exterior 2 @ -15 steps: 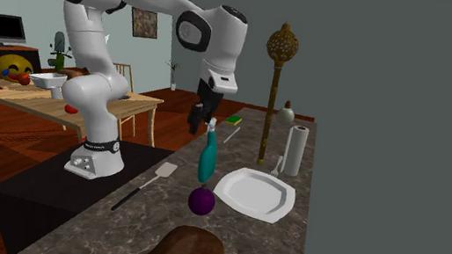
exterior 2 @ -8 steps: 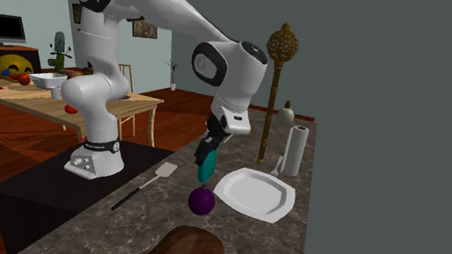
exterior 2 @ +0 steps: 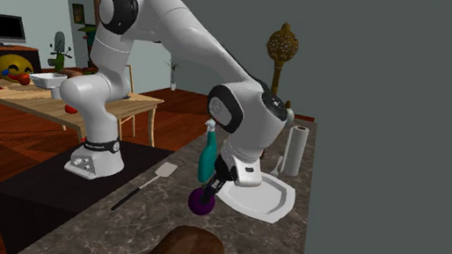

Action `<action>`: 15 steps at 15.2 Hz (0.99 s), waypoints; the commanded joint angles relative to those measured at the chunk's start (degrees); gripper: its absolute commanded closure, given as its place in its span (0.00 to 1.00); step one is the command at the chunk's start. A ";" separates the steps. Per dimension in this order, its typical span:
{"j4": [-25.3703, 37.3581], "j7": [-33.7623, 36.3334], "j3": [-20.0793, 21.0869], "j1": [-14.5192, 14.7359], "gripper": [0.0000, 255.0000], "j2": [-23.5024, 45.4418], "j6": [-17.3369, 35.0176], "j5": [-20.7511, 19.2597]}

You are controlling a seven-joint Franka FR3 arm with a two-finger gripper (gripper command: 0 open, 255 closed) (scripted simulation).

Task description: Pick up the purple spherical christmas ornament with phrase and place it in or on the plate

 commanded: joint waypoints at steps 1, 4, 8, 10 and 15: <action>5.00 -0.79 0.11 -1.24 0.00 5.16 -1.43 0.69; 2.61 -0.92 0.25 -1.04 0.00 5.08 0.87 0.83; -0.35 -1.13 0.41 -0.77 0.00 5.16 3.90 1.10; -0.77 -1.16 0.43 -0.73 0.00 5.18 4.33 1.14; -0.76 -1.16 0.43 -0.73 0.00 5.19 4.33 1.15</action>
